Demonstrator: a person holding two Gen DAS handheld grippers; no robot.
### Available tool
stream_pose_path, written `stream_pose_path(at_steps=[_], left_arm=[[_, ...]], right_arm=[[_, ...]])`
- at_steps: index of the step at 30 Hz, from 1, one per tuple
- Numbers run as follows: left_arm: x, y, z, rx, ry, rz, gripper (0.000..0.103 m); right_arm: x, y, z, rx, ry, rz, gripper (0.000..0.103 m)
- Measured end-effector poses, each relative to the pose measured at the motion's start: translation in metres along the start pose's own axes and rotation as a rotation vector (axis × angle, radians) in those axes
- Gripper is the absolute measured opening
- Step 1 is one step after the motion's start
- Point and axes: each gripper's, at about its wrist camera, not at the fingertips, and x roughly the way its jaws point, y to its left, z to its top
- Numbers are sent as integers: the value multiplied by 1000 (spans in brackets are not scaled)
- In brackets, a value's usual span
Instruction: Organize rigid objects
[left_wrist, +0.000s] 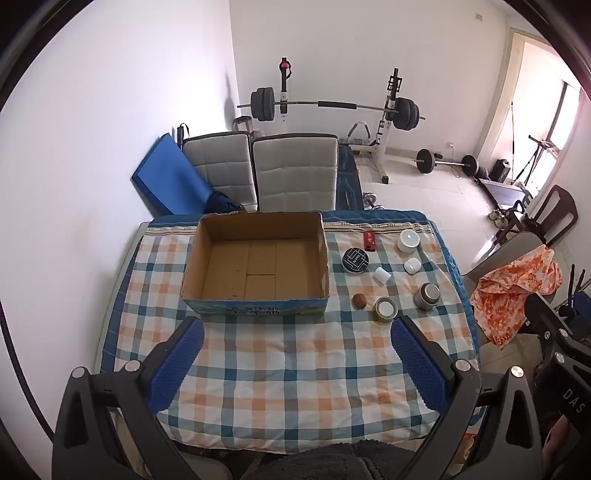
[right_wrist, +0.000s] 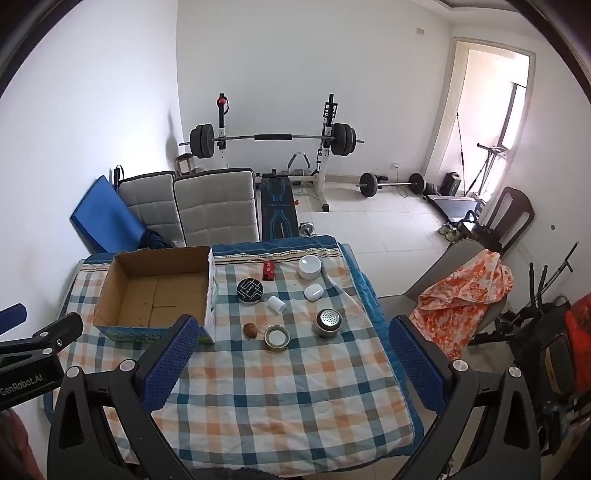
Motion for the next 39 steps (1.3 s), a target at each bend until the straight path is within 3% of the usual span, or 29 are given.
stream_pose_path(at_steps=[39], left_arm=[[-10, -5, 18, 9, -40, 16, 103]], right_arm=[[-4, 1, 2, -21, -51, -52, 103]])
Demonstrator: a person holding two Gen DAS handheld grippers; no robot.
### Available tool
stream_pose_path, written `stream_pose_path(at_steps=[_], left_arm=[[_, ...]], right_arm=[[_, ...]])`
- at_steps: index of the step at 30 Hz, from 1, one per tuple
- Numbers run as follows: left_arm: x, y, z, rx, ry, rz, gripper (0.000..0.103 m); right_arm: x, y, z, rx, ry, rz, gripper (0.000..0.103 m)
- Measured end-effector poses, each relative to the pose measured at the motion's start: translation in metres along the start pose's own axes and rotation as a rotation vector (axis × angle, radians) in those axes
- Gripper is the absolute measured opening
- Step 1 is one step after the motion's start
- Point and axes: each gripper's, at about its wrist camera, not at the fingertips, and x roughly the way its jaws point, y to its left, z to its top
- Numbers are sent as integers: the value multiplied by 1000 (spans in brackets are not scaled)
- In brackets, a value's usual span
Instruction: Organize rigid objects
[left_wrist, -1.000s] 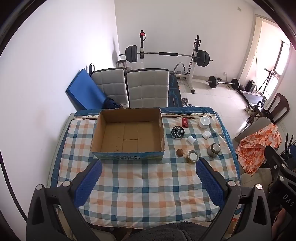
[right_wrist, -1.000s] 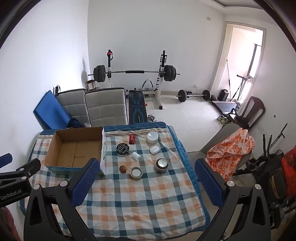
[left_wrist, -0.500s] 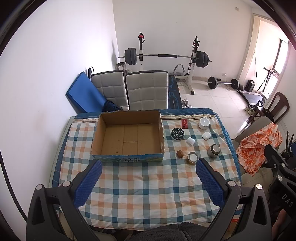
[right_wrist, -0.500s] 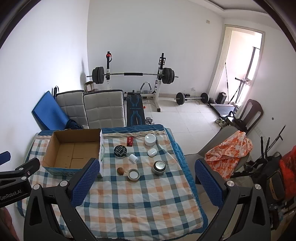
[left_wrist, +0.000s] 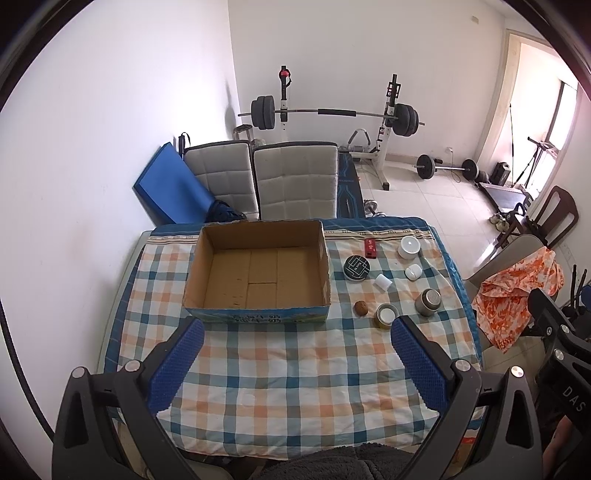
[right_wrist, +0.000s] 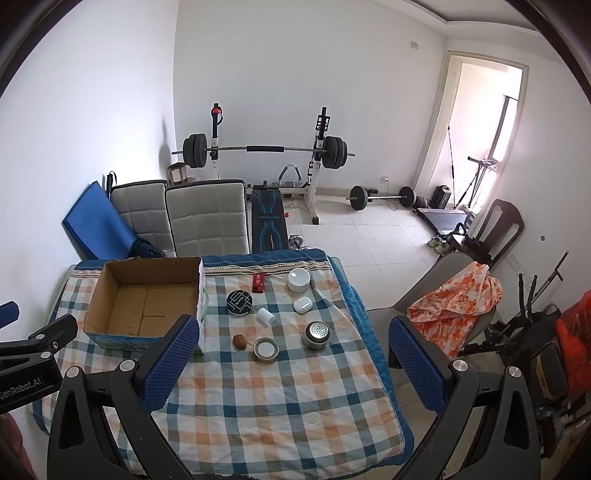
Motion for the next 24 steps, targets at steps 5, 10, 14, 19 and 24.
stream_pose_path(at_steps=[5, 10, 14, 19, 24], left_arm=[[-1, 1, 1, -1, -2, -2, 103], [-3, 2, 4, -1, -4, -1, 103], [-3, 2, 5, -2, -7, -1, 103], [-5, 6, 5, -5, -15, -1, 103], [-5, 6, 5, -5, -15, -1, 103]], right_arm=[[0, 1, 0, -2, -2, -1, 103], [-2, 3, 0, -2, -5, -2, 103], [-3, 5, 0, -6, -8, -2, 103], [-6, 5, 1, -7, -12, -1, 103], [-7, 6, 2, -11, -15, -1, 103]])
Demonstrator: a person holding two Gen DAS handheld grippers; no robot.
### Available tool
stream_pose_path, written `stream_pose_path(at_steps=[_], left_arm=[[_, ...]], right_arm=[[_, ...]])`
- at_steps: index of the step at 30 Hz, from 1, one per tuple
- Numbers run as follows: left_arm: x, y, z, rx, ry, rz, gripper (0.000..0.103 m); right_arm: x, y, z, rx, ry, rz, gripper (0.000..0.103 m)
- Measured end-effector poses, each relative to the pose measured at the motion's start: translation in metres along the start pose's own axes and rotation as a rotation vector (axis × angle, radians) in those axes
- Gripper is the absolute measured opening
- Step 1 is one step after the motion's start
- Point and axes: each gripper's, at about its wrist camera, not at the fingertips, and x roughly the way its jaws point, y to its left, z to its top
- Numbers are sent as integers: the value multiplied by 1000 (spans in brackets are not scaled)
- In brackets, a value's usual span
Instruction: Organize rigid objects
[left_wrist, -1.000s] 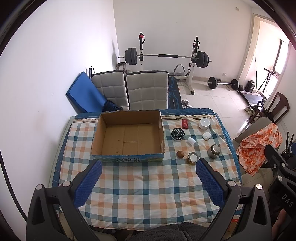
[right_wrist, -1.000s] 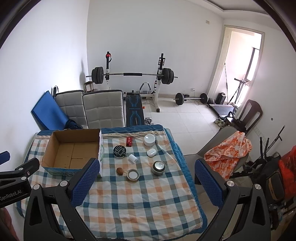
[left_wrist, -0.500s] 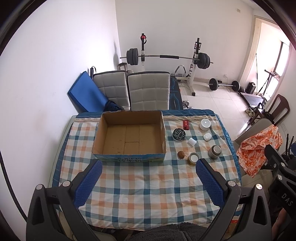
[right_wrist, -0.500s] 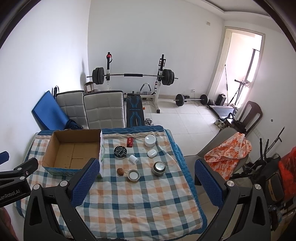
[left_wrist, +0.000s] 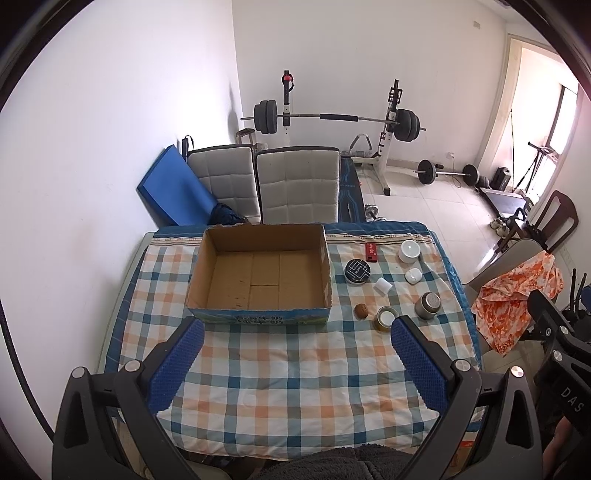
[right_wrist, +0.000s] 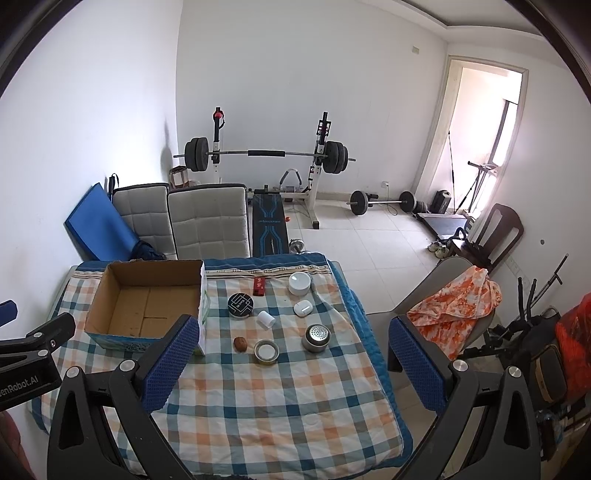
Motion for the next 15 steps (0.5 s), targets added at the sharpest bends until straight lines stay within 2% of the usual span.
stream_pose_path(at_steps=[15], left_arm=[[-4, 2, 1, -5, -6, 1, 103]], right_arm=[[-1, -1, 0, 2, -2, 0, 103]])
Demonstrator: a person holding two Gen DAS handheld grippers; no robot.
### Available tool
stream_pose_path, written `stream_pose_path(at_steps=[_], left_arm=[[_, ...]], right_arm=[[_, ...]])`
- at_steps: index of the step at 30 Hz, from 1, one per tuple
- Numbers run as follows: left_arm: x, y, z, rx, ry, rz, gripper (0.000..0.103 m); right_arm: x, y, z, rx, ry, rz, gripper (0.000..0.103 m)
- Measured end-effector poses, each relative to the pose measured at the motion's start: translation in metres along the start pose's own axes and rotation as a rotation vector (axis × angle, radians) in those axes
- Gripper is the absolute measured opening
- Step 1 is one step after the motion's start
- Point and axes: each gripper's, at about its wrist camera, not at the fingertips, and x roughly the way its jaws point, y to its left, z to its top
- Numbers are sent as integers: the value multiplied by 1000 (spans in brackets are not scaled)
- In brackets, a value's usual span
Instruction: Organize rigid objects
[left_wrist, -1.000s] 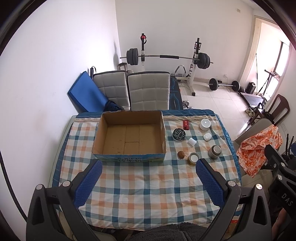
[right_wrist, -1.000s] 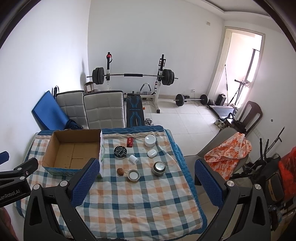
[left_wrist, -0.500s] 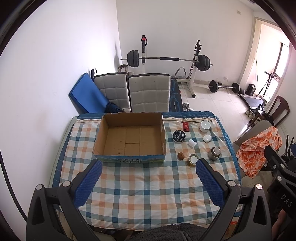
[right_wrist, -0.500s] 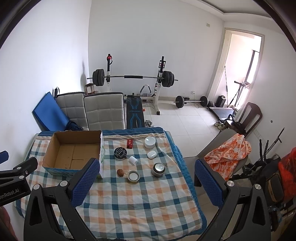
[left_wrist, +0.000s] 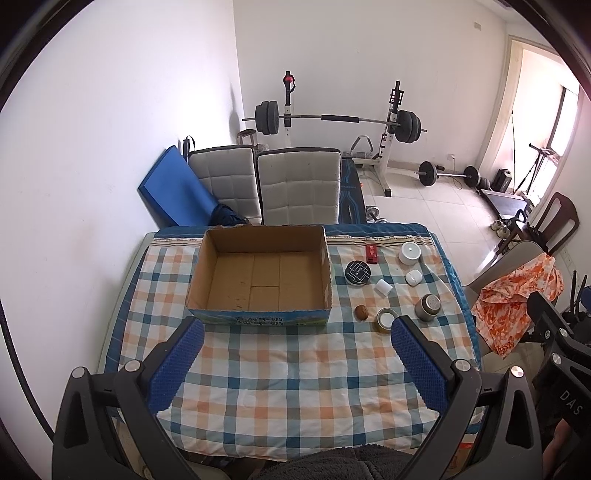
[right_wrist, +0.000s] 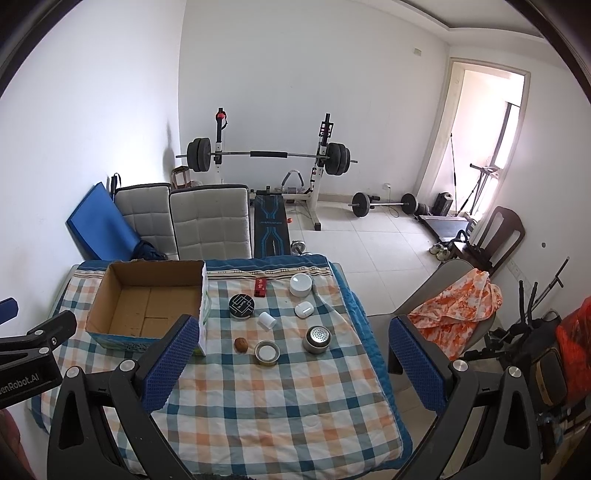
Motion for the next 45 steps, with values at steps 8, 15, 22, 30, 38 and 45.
stream_pose_path(at_steps=[8, 15, 22, 30, 38, 45], left_arm=[[-1, 0, 0, -1, -2, -1, 103], [0, -1, 5, -1, 7, 1, 103], [34, -19, 18, -6, 54, -6, 103], [149, -65, 29, 24, 236, -38, 103], [302, -115, 35, 25, 485, -64, 103], [420, -153, 47, 59, 603, 33, 103]], right_arm=[[0, 1, -1, 1, 0, 1, 103], [2, -1, 3, 7, 9, 3, 103], [41, -24, 11, 31, 80, 10, 103], [156, -68, 16, 86, 282, -18, 103], [338, -95, -19, 85, 539, -18, 103], [496, -99, -72, 123, 790, -24, 103]])
